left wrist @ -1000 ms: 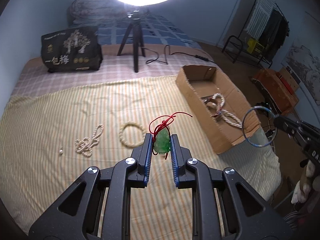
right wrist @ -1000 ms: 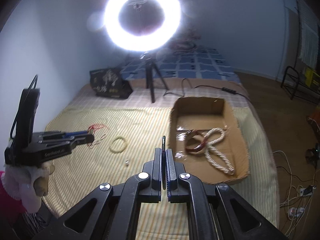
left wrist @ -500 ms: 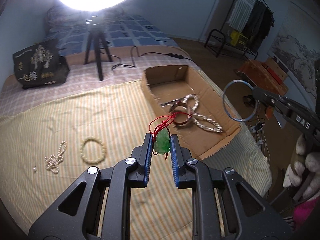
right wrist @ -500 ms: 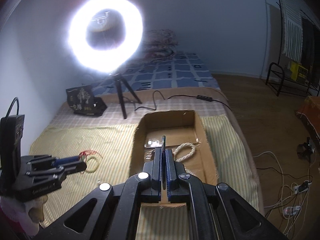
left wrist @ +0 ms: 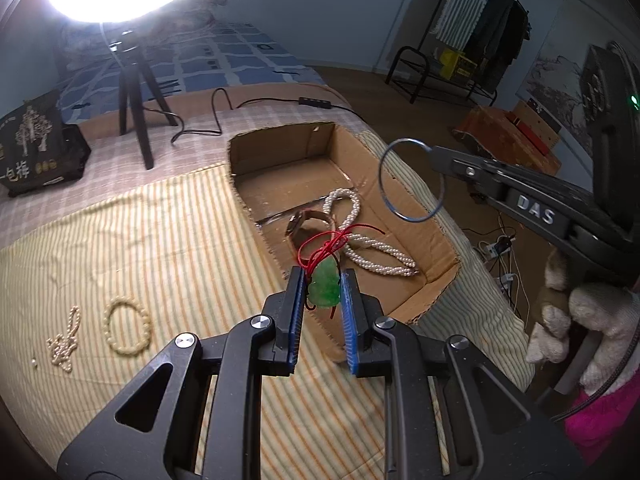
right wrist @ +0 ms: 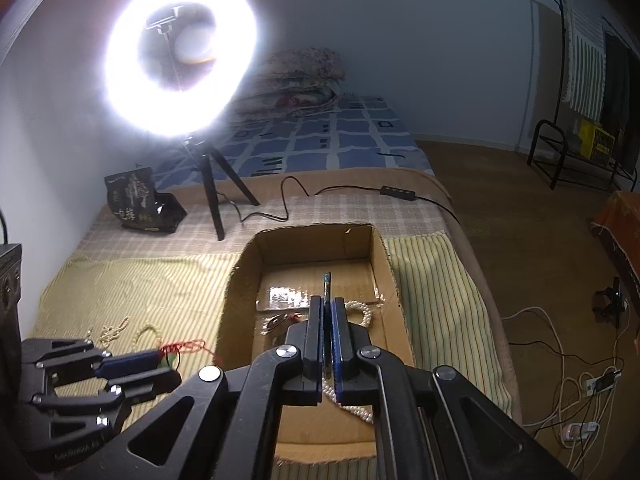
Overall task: Organize jewelry
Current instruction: 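Carry the blue bangle and jade pendant over the cardboard box, then open both grippers to drop the bangle and pendant into the box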
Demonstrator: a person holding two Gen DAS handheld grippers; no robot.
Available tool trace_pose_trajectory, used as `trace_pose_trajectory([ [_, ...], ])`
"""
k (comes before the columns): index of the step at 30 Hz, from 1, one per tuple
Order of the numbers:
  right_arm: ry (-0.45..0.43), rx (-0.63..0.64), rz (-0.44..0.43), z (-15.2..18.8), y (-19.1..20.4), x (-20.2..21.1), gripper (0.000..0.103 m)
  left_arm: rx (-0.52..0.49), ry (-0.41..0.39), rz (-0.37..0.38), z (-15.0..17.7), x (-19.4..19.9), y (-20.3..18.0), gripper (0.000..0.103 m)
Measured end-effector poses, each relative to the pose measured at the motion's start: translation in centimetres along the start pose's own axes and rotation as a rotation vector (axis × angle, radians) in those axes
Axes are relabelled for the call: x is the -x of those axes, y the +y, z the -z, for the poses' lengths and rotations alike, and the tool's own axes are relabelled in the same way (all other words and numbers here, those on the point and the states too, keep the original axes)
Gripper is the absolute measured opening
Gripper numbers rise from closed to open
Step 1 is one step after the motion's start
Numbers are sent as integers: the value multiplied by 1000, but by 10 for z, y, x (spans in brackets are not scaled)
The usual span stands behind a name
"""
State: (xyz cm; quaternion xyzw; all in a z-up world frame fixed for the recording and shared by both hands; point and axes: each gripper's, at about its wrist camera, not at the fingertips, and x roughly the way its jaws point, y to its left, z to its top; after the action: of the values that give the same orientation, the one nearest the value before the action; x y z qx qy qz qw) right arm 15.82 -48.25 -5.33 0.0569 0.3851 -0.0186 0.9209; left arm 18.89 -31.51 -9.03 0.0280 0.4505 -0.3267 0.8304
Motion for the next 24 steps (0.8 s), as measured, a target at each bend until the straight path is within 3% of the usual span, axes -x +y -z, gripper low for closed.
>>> trace_pose_trajectory([
  [18,29,-30,-11,-1,-12,-31,2,-15,34,37,-1,-32,-16,16],
  [19,27,-38,-11,-1,-13,-31,5,-20,34,34,-1,-32,-17,16],
  [21,18,-48,-12,-2,-15,-30,41,-26,29,19,0,-32,-17,17],
  [22,6,-53,-9,-2,-16,-29,48,-29,33,9,1,-33,-17,20],
  [24,-8,-59,1,-3,-15,-26,66,-28,31,2,1,-32,-17,46],
])
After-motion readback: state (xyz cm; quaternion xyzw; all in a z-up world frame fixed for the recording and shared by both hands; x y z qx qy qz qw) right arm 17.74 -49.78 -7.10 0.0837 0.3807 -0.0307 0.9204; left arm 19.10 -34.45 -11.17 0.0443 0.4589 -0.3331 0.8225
